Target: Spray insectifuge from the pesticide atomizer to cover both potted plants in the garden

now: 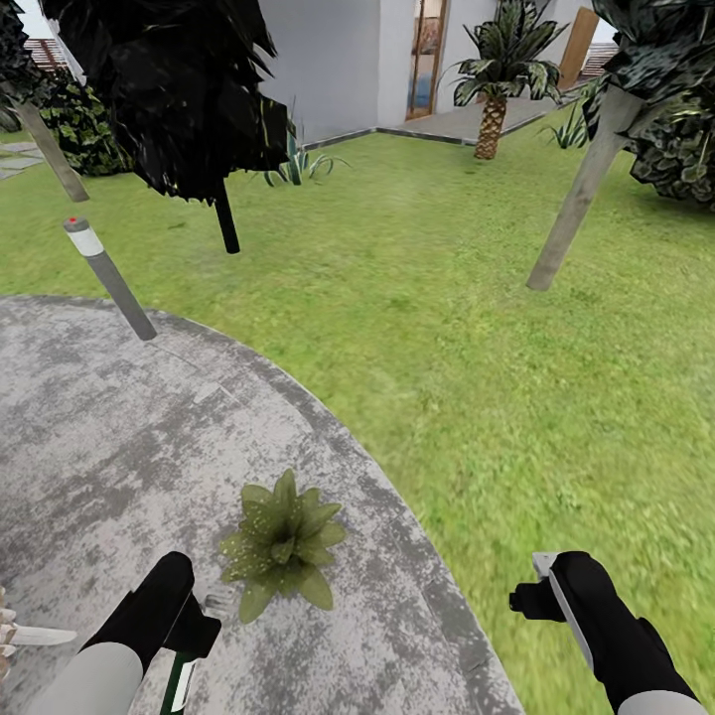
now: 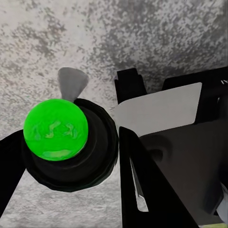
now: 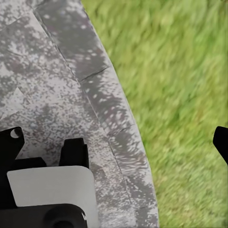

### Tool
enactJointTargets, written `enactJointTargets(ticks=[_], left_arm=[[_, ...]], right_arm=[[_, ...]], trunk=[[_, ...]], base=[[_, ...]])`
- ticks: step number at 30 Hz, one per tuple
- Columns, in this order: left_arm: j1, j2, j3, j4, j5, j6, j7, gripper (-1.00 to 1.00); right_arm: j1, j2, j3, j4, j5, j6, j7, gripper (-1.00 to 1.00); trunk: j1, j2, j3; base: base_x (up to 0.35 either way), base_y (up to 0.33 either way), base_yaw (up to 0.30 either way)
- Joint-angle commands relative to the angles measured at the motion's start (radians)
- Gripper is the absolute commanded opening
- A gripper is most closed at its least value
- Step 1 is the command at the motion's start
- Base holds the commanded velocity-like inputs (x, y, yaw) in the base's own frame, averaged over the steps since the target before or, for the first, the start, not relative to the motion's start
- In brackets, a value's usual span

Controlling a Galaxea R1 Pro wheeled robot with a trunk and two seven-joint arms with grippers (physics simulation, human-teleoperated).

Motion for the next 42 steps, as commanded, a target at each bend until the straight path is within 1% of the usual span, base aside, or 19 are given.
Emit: enactJointTargets(ticks=[1,12,19,22,32,42], left_arm=[[0.0,-0.001,0.003,-0.001,-0.011,0.002,-0.01,-1.0],[0.001,-0.001,0.003,0.001,-0.011,0.002,-0.009,-1.0],[0.054,0.005,0.001,0.002,-0.011,0.001,-0.009,-1.0],[0.066,0.007,0.001,0.002,-0.011,0.001,-0.009,-1.0],[0.067,0.002,-0.002,0.0,-0.011,0.002,-0.009,-1.0],[0.066,0.001,0.0,-0.003,-0.011,0.002,-0.007,-1.0]], right_arm=[[0.0,0.0,-0.001,-0.001,0.011,0.004,0.01,1.0],[0.0,0.0,-0.005,-0.001,0.012,0.004,0.01,1.0],[0.0,0.0,-0.005,-0.001,0.012,0.004,0.01,1.0],[0.0,0.0,-0.005,-0.001,0.012,0.004,0.01,1.0],[0.0,0.0,-0.005,-0.001,0.011,0.004,0.01,1.0],[0.0,0.0,-0.006,-0.003,0.011,0.004,0.015,1.0]], trunk=[[0.0,0.0,-0.001],[0.0,0.0,-0.001],[0.0,0.0,-0.001],[0.0,0.0,-0.001],[0.0,0.0,-0.001],[0.0,0.0,-0.014]], base=[[0.0,-0.004,0.001],[0.016,-0.094,0.0],[0.0,-0.003,0.0],[0.0,0.0,0.0],[0.0,0.0,0.0],[0.0,0.0,0.0]])
